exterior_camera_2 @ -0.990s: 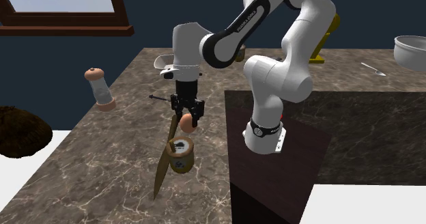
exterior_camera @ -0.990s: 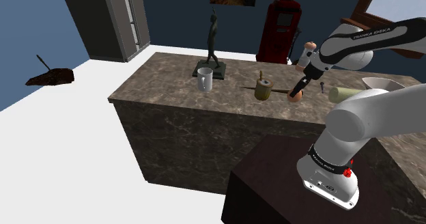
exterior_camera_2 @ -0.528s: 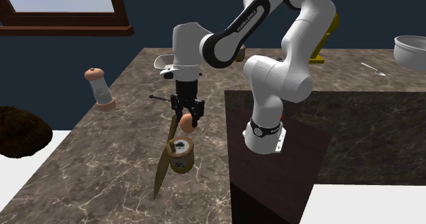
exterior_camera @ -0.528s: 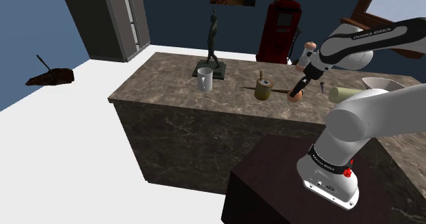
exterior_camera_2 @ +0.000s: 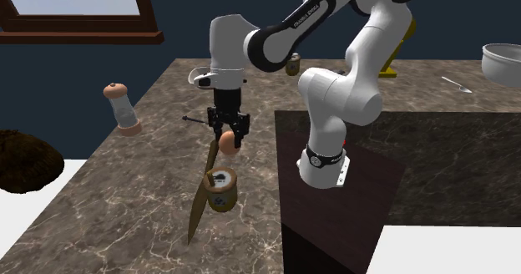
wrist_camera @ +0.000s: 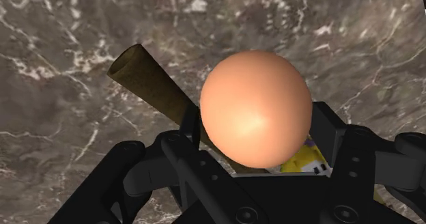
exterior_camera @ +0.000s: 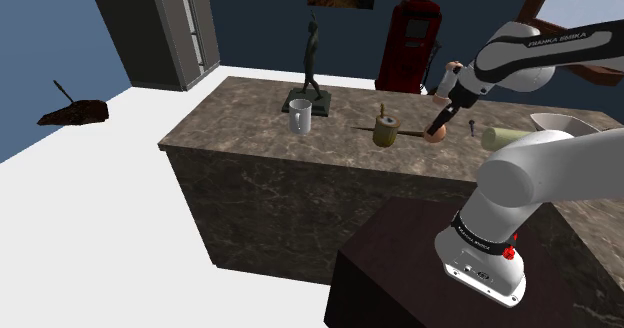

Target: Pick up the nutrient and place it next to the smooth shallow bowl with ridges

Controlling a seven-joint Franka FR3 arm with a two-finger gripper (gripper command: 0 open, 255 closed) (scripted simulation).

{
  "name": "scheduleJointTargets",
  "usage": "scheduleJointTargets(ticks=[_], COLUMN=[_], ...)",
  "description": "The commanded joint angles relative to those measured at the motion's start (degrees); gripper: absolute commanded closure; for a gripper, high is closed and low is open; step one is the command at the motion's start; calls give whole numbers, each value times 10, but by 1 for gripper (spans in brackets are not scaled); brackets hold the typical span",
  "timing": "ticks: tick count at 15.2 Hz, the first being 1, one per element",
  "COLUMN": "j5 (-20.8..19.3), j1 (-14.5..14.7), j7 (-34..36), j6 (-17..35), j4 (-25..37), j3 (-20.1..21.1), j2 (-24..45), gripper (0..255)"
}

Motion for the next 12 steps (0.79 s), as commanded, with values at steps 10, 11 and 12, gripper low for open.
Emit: scheduleJointTargets(ticks=[10,11,12], j5=[29,31,34], j1=[3,4,5], j7=[23,25,26], j6=[-105,-113,-122], j4=[59,65,71], j3=[51,55,58], j2=[-49,-52,-54], gripper=[255,255,255])
